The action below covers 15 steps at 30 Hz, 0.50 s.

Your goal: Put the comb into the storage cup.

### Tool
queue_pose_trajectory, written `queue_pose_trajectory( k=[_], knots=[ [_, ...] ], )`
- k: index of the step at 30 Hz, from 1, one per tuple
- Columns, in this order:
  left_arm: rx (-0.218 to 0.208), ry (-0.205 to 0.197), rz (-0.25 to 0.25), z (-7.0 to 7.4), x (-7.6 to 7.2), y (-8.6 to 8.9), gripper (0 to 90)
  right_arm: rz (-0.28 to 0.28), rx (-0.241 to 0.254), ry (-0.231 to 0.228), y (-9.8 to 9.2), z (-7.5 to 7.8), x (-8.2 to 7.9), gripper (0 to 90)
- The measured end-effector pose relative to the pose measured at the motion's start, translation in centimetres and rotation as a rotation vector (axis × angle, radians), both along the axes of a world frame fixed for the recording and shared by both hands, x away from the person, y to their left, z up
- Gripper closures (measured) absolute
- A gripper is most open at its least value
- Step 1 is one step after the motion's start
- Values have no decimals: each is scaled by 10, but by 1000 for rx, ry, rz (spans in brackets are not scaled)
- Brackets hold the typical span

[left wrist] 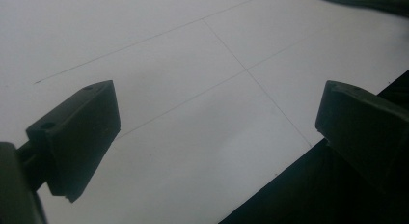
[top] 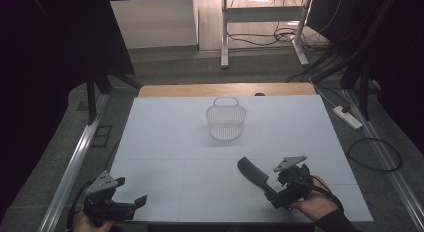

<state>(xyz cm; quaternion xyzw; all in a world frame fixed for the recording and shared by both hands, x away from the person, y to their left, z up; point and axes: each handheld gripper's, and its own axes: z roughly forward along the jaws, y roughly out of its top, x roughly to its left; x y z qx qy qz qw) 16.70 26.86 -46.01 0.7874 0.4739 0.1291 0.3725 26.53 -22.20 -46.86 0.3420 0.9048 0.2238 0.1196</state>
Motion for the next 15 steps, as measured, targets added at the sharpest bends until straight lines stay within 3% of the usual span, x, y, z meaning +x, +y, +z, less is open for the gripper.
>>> queue_pose_trajectory(
  k=[10, 15],
  knots=[
    [3, 0, -2, 0, 0, 0, 29, -15, -18, 33, 0, -14, 5, 0],
    [4, 1, -3, 0, 0, 0, 29, -16, -51, 61, 3, -25, 8, 0]
  ],
)
